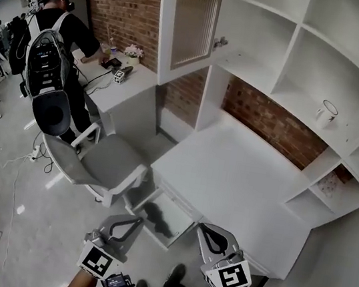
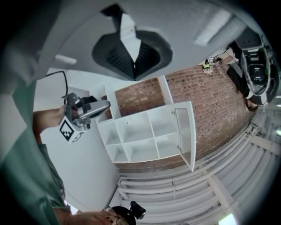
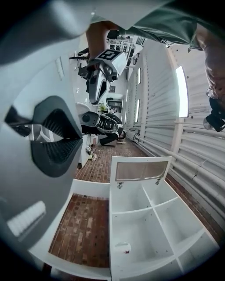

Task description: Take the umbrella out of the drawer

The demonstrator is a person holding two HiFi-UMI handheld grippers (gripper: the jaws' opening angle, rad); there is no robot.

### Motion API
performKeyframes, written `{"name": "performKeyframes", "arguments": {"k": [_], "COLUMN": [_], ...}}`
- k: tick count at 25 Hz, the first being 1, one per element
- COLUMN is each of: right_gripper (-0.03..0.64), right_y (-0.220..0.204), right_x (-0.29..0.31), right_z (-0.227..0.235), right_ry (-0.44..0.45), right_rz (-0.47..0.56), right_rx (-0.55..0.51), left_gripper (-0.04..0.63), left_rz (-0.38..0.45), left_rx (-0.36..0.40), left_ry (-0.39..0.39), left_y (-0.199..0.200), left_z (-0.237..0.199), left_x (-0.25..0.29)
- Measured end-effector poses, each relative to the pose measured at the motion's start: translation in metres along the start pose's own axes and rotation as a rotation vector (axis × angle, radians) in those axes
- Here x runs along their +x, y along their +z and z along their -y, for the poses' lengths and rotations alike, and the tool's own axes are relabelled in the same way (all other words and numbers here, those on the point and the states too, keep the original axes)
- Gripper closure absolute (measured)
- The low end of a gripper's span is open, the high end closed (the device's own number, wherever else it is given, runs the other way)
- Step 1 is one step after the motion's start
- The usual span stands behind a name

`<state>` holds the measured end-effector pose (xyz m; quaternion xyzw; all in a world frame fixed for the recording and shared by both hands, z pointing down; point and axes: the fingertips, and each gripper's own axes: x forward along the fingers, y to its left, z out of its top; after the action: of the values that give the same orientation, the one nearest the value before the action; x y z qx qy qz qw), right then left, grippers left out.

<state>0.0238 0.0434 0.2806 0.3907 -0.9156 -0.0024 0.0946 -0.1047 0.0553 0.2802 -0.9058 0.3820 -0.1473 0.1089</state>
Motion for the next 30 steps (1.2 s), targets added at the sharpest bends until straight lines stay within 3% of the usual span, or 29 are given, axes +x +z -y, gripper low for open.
{"name": "performKeyframes", "arguments": {"k": [11, 17, 22, 30], "right_gripper": [0.612, 0.612, 0.612, 0.612], "right_y": [-0.024, -0.033, -0.036, -0.034], "right_x": [0.038, 0.054, 0.074, 0.117], "right_z": [0.067, 0.083, 0.084, 0.086], "right_ry": [0.095, 0.107, 0.081, -0.025], "right_rz": [-0.012, -0.018, -0.044, -0.078], "right_rx": [0.011, 0.029, 0.032, 0.053], "left_gripper": [0.592, 0.592, 0.592, 0.592], "left_rz": [-0.068, -0.082, -0.083, -0.036], "left_rx": [0.011, 0.006, -0.006, -0.018], "left_ry": [0.067, 0.064, 0.032, -0.083], "left_y": [-0.008, -0.015, -0.029, -0.045], "left_z": [-0.026, -0.036, -0.055, -0.103], "left_x": [0.074, 0.094, 0.102, 0.122]}}
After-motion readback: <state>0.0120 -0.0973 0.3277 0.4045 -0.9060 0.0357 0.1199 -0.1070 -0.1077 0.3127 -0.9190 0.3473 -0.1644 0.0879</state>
